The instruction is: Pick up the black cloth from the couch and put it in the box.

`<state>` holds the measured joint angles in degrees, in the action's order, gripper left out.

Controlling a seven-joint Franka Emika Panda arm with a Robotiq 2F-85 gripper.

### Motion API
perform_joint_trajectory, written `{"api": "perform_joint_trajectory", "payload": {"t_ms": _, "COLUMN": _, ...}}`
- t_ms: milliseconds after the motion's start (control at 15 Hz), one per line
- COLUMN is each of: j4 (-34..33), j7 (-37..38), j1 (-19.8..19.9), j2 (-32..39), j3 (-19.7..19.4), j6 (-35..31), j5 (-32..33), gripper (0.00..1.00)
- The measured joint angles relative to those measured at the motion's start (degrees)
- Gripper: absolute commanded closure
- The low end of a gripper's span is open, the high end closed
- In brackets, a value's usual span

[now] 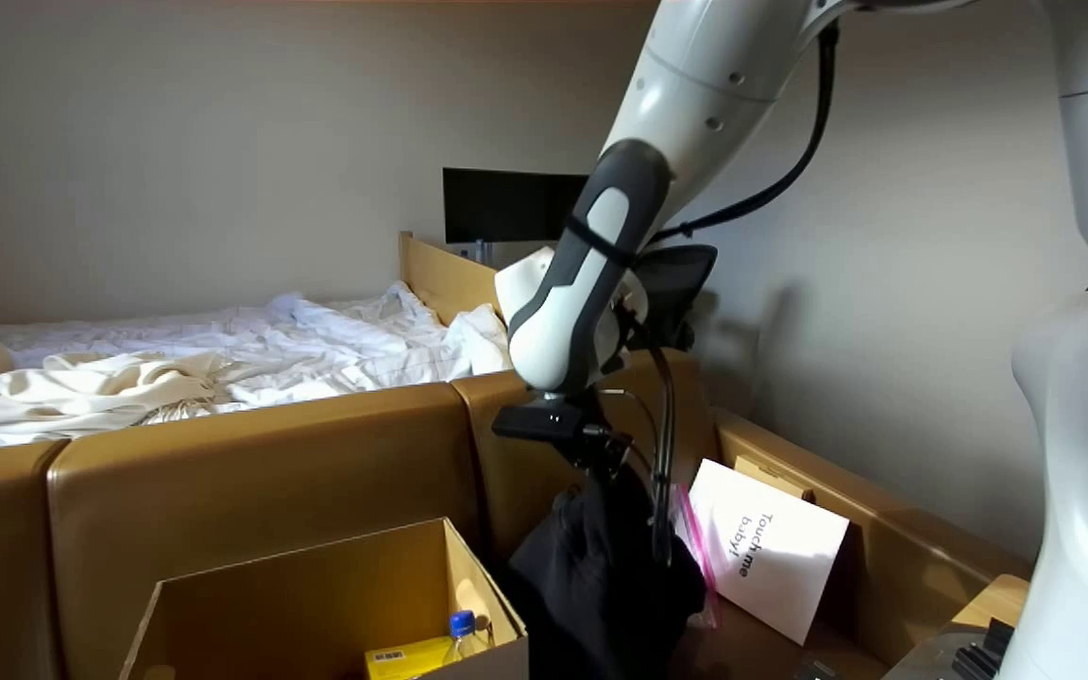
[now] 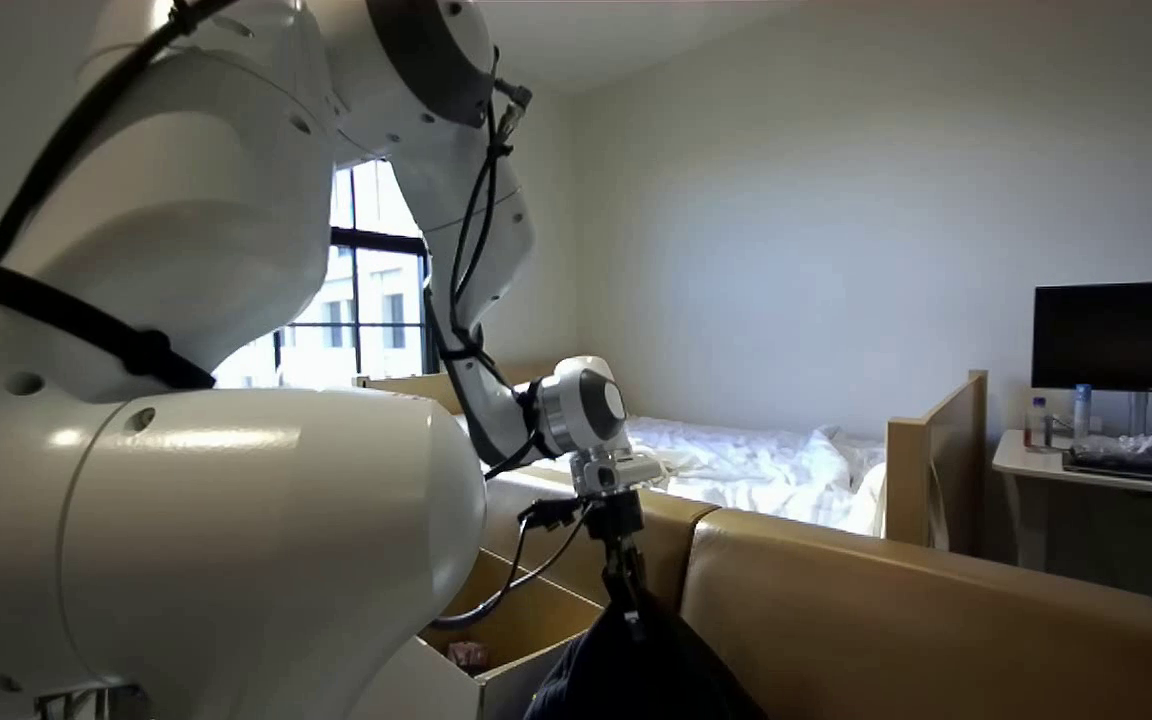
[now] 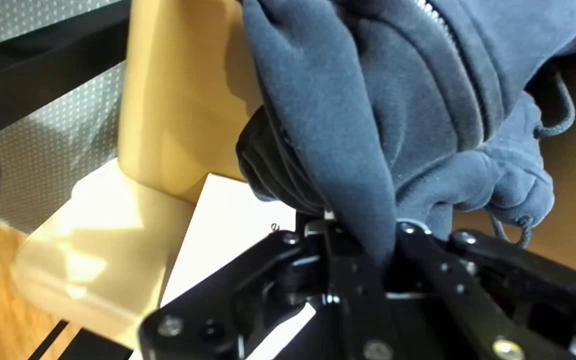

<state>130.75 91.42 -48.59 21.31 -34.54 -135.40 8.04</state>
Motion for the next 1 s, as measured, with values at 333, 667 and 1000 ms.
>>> {"api": "perform_joint_trajectory", "payload": {"t_ms": 333, "j4": -8.16, "j7": 1.52, "j1": 5.27, "j2": -10.74, "j3": 5.33, "j6": 20.99, "j5": 10.14, "gripper": 0.96}}
{"api": "perform_joint_trajectory", "payload": {"t_ms": 667, "j4": -11.26, "j7": -1.69, "j1": 15.56, "j2": -20.73, "j3": 17.89, "j6": 31.67, "j5": 12.02, "gripper": 0.96}}
{"api": "perform_joint_trajectory", "payload": {"t_ms": 1000, "j4": -13.67, "j7": -1.74, "j1": 25.68, "j2": -19.41, "j3": 29.01, "j6": 33.92, "j5": 17.95, "gripper": 0.96}}
